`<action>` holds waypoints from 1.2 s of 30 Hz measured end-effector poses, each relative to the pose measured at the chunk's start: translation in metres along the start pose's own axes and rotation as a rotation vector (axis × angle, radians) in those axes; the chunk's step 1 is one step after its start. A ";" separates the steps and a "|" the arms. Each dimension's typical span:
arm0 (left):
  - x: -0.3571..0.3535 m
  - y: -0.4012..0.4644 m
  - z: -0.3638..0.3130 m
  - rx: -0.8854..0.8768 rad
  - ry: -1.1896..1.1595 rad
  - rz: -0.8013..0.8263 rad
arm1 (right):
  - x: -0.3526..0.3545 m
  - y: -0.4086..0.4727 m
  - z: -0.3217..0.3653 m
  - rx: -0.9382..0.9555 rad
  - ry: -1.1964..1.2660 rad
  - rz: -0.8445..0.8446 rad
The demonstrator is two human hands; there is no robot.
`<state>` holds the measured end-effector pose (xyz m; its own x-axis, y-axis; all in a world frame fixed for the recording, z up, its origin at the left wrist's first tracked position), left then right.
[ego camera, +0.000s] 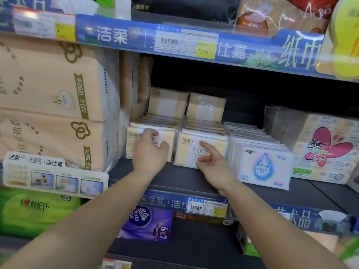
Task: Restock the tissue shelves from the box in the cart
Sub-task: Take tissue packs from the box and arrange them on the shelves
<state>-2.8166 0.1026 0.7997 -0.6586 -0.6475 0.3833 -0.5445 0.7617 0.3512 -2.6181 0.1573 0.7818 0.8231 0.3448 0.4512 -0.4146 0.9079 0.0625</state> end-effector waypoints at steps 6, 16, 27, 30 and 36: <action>0.016 0.015 0.017 0.014 0.200 0.132 | -0.007 0.008 0.007 -0.009 0.022 -0.102; 0.017 0.023 0.018 -0.075 0.315 0.207 | -0.012 0.005 0.004 -0.074 0.049 -0.205; -0.022 -0.056 -0.046 -0.158 0.271 0.308 | 0.019 -0.054 0.003 0.029 0.038 -0.231; -0.058 -0.093 -0.083 -0.208 0.267 0.405 | 0.066 -0.098 -0.012 0.015 0.018 -0.292; -0.183 -0.230 -0.168 -0.361 0.350 0.699 | 0.210 -0.237 -0.084 -0.141 -0.308 -0.418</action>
<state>-2.4838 0.0421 0.7928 -0.5505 -0.0473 0.8335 0.1644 0.9727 0.1638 -2.3140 0.0345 0.7870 0.7462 -0.1198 0.6549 -0.0024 0.9832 0.1825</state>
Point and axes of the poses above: each hand's wrist, its own y-axis towards the middle knuckle, its own x-axis out of the back of the hand, z = x × y, the point moved 6 cm from there along y, towards the middle knuckle, and after that the axes turned 8 degrees about z, right-handed, at the moved point
